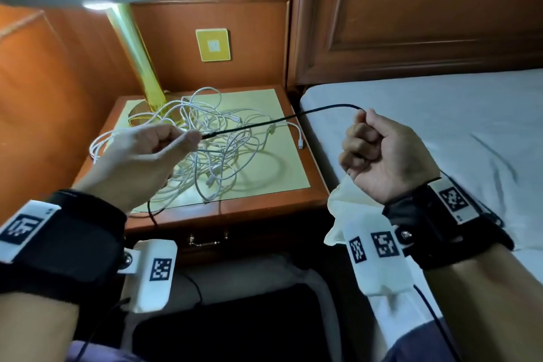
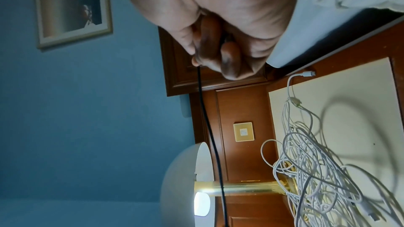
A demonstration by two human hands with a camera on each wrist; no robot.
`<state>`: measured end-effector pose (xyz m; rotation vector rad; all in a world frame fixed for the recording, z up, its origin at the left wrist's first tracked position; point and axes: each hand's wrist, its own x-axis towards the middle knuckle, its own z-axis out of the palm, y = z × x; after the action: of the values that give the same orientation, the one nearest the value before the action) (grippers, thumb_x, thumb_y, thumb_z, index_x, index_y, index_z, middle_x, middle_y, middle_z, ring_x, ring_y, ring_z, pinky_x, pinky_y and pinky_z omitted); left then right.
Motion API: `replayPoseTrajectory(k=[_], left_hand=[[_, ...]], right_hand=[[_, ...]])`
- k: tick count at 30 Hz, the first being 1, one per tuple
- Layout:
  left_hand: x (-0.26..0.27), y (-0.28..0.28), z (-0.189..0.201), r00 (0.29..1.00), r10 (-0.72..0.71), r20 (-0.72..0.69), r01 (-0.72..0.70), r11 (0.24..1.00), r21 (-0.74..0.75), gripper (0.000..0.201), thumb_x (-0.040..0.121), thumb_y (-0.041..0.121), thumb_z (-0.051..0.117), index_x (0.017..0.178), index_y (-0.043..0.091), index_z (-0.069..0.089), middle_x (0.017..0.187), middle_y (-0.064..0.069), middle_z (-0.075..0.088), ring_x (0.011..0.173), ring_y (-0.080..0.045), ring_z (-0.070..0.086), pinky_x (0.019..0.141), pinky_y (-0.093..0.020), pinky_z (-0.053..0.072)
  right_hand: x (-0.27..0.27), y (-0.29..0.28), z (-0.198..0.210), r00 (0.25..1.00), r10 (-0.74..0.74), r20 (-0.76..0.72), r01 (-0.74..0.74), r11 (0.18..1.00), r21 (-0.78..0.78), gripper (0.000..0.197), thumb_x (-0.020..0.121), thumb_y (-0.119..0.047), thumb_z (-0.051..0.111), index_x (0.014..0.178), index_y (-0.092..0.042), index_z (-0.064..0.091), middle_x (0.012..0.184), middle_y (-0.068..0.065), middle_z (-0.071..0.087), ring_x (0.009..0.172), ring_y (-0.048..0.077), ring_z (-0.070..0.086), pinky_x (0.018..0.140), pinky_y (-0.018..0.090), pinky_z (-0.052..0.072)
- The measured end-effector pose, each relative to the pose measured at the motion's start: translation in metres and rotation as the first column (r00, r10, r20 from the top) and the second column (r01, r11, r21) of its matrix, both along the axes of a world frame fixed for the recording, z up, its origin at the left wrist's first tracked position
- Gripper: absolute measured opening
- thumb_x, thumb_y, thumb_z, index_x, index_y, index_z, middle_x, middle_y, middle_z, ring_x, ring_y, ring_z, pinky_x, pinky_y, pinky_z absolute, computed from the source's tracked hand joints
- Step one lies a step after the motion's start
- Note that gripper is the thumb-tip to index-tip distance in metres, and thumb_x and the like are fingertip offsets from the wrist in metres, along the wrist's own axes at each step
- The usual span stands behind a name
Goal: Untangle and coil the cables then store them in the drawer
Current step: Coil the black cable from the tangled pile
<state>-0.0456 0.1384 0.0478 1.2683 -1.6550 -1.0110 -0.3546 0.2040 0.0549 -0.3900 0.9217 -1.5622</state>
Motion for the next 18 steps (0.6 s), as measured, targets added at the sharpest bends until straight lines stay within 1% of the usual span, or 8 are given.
replayPoseTrajectory(k=[2,5,7,10,12,13,16,18], left_hand=[[-0.001,0.0,-0.003,0.996,0.045,0.08,-0.04,0.997,-0.062,0.016,0.094,0.036,0.066,0.086,0.022,0.07,0.062,0.006,0.046,0.05,-0.019,0.036,0.055,-0.025,0.033],[-0.011,0.01,-0.003,0.931,0.172,0.322,-0.093,0.964,-0.247,0.013,0.096,0.022,0.064,0.085,0.023,0.069,0.07,0.011,0.056,0.053,-0.013,0.042,0.055,-0.025,0.036],[-0.025,0.018,0.0,0.905,0.197,0.378,-0.068,0.942,-0.329,0.01,0.093,0.021,0.068,0.084,0.022,0.071,0.075,0.014,0.06,0.055,-0.001,0.047,0.054,-0.011,0.034],[-0.044,0.021,0.003,0.909,0.134,0.395,0.026,0.928,-0.373,0.01,0.091,0.02,0.071,0.082,0.025,0.072,0.08,0.015,0.063,0.069,0.012,0.053,0.063,-0.002,0.034],[-0.052,0.022,0.001,0.913,0.064,0.403,0.104,0.918,-0.382,0.009,0.091,0.022,0.071,0.083,0.026,0.073,0.083,0.013,0.064,0.074,0.004,0.057,0.066,-0.005,0.035],[-0.055,0.023,0.0,0.915,0.025,0.403,0.146,0.91,-0.387,0.008,0.091,0.022,0.071,0.085,0.024,0.075,0.085,0.011,0.065,0.077,-0.002,0.059,0.068,-0.009,0.038],[-0.059,0.026,-0.001,0.929,-0.059,0.365,0.213,0.892,-0.399,0.006,0.093,0.023,0.07,0.09,0.021,0.075,0.086,0.01,0.065,0.081,-0.012,0.061,0.074,-0.021,0.047],[-0.059,0.024,-0.002,0.961,-0.067,0.268,0.174,0.901,-0.397,0.002,0.093,0.023,0.069,0.094,0.021,0.07,0.088,0.009,0.065,0.078,-0.016,0.062,0.075,-0.032,0.052]], right_hand=[[0.005,0.001,0.003,0.999,-0.041,-0.013,0.041,0.999,-0.005,0.023,0.104,-0.028,0.042,0.085,-0.02,0.054,0.062,-0.01,0.032,0.045,0.007,0.024,0.044,0.021,0.025],[0.021,0.006,0.005,0.975,-0.058,-0.212,0.043,0.996,-0.075,0.018,0.101,-0.023,0.045,0.087,-0.018,0.055,0.065,-0.005,0.04,0.049,0.01,0.023,0.049,0.025,0.024],[0.034,0.01,0.003,0.902,-0.079,-0.424,0.015,0.988,-0.153,0.016,0.1,-0.018,0.049,0.086,-0.015,0.057,0.071,0.0,0.047,0.049,0.011,0.028,0.051,0.03,0.026],[0.049,0.011,-0.002,0.571,-0.111,-0.813,-0.091,0.976,-0.197,0.016,0.1,-0.024,0.051,0.09,-0.014,0.06,0.074,0.0,0.054,0.055,0.011,0.042,0.057,0.03,0.033],[0.055,0.01,-0.012,0.316,-0.093,-0.944,-0.158,0.976,-0.149,0.017,0.099,-0.031,0.049,0.098,-0.019,0.061,0.082,-0.007,0.062,0.063,0.006,0.049,0.065,0.028,0.04],[0.057,0.008,-0.015,0.254,-0.063,-0.965,-0.195,0.974,-0.115,0.018,0.097,-0.035,0.047,0.099,-0.023,0.06,0.09,-0.004,0.066,0.065,0.006,0.051,0.066,0.03,0.043],[0.061,0.006,-0.018,0.241,0.083,-0.967,-0.315,0.949,0.004,0.014,0.1,-0.032,0.044,0.093,-0.029,0.055,0.093,0.007,0.073,0.055,0.016,0.05,0.057,0.039,0.047],[0.063,0.006,-0.015,0.292,0.162,-0.943,-0.392,0.919,0.037,0.016,0.104,-0.022,0.042,0.094,-0.021,0.055,0.079,0.003,0.073,0.046,0.009,0.041,0.05,0.023,0.037]])
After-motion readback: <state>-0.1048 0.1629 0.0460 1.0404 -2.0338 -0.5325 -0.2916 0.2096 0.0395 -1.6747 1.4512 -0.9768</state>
